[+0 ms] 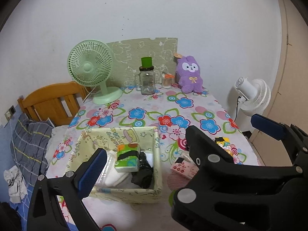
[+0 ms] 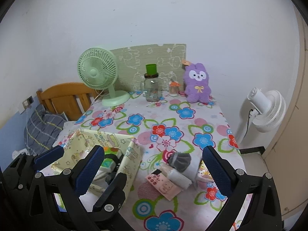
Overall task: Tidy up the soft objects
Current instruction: 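Withdraw both tools from the box toward the remaining items on the table, then approach the grey sock bundle with the left tool while the right tool approaches the yellow cartoon pack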
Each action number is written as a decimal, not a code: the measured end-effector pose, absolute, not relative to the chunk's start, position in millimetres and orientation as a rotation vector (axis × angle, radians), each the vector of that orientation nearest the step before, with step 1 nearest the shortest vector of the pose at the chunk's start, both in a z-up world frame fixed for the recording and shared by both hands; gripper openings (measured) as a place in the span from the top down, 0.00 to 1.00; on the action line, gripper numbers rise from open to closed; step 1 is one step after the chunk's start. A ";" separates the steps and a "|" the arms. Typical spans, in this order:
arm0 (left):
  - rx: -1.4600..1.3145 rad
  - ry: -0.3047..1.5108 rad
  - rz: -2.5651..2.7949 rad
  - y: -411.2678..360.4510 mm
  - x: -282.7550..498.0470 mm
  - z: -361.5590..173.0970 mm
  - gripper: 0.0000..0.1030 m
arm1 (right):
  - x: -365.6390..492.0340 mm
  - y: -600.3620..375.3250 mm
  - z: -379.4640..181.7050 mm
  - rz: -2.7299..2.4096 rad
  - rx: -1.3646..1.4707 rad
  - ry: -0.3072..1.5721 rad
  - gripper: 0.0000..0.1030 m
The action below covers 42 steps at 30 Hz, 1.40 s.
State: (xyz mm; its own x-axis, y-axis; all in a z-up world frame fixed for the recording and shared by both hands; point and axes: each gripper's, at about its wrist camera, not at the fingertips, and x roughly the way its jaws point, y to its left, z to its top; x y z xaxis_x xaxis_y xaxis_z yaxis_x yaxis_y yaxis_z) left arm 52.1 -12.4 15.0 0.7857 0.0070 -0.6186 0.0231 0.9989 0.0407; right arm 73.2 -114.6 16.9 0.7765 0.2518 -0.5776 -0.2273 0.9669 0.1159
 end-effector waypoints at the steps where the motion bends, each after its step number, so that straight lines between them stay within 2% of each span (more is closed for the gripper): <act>1: 0.045 0.663 -0.014 -15.0 51.6 14.2 0.00 | 72.8 -116.8 16.8 0.252 0.042 0.629 0.00; 24: 0.036 0.705 -0.040 -66.4 52.3 -19.1 0.00 | 69.1 -170.4 -17.2 0.177 0.045 0.660 0.00; 42: 0.047 0.819 -0.096 -102.1 80.0 -57.3 0.01 | 91.8 -205.2 -54.8 0.131 0.050 0.716 0.00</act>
